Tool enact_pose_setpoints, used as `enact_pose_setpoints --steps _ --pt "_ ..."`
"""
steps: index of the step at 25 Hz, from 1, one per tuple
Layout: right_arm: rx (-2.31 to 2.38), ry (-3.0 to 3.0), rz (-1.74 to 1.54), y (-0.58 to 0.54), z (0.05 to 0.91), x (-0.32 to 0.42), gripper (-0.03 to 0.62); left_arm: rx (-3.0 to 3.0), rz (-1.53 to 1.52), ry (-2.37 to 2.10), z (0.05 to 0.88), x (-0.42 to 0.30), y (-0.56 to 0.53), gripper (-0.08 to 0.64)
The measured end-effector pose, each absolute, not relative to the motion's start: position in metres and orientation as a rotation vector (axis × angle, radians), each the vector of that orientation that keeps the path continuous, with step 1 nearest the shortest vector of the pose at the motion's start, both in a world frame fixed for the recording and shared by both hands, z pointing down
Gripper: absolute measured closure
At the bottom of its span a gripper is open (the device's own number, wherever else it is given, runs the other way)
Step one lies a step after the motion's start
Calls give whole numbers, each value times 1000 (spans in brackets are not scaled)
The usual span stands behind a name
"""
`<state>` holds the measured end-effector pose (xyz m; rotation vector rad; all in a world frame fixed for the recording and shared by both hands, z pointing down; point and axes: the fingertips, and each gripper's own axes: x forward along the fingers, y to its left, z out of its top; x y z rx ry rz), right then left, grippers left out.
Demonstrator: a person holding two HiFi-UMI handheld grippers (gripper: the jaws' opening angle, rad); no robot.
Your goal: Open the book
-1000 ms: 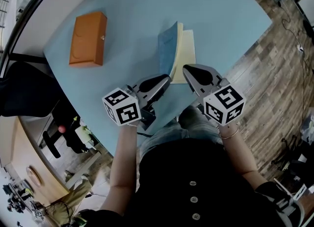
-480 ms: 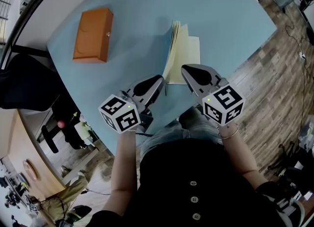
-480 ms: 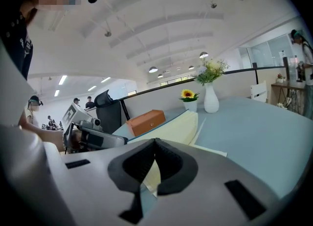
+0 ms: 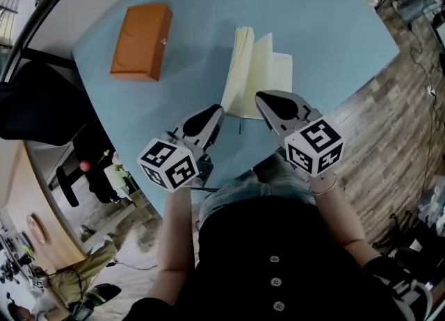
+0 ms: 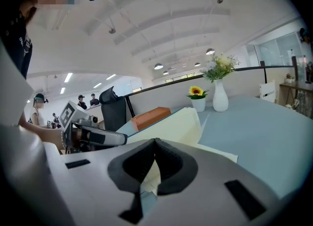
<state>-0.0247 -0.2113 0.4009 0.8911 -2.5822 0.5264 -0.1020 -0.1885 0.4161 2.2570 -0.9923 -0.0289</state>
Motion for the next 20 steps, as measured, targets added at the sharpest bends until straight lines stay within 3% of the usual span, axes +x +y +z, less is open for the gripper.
enact_pose_setpoints --steps 20 --pt "758 -2576 550 -213 419 -57 591 2071 141 -1283 455 -156 -186 534"
